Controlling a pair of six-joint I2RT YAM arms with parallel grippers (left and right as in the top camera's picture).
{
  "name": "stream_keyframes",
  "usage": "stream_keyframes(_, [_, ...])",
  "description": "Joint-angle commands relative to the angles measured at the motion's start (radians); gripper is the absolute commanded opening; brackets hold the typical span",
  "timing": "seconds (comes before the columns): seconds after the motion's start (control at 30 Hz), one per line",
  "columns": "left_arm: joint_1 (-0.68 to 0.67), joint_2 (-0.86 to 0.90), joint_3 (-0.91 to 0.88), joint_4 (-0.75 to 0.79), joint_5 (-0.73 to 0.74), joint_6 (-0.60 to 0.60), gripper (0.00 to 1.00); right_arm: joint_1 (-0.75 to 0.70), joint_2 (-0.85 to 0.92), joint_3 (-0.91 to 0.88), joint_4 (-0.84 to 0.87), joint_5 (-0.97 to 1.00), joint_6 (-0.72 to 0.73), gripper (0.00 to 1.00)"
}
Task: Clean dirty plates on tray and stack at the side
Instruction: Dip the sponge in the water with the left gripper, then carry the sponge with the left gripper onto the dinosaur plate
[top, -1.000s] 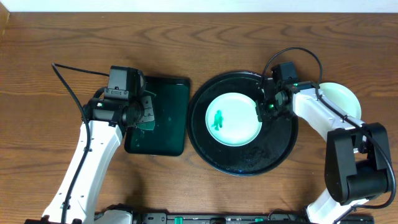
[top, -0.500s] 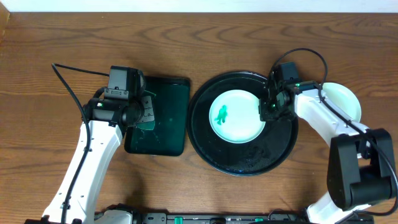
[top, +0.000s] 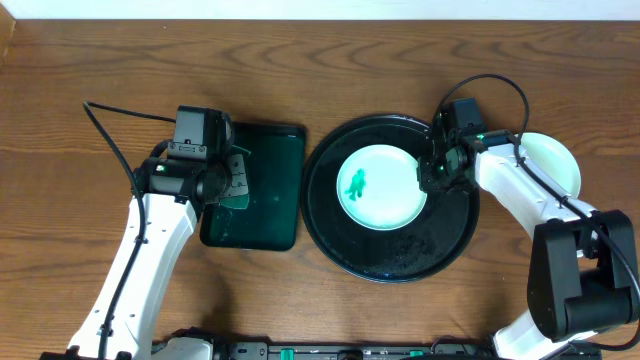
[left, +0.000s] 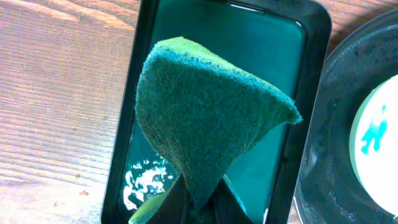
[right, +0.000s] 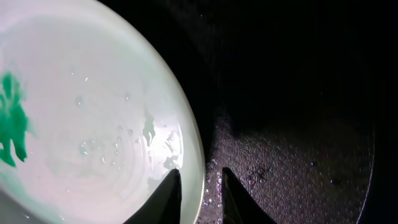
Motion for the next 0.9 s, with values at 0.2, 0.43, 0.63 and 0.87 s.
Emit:
stream_keyframes(0.2, [-0.002,0.007,0.005,0.000,-0.012,0.010,0.07,0.001,-0.005,-0.067,0.088,-0.018,-0.018,0.13])
stream_keyframes(0.43, [-0.001,0.007,0.005,0.003,-0.013,0.010,0.07,0.001,-0.005,-0.067,0.085,-0.041,-0.018,0.01])
stream_keyframes(0.63, [-0.001,0.007,0.005,0.003,-0.013,0.010,0.07,0.001,-0.005,-0.067,0.081,-0.126,-0.018,0.01])
stream_keyframes(0.87, [-0.001,0.038,0.024,-0.022,-0.013,0.010,0.07,0.001,-0.005,-0.067,0.076,-0.126,-0.009,0.01])
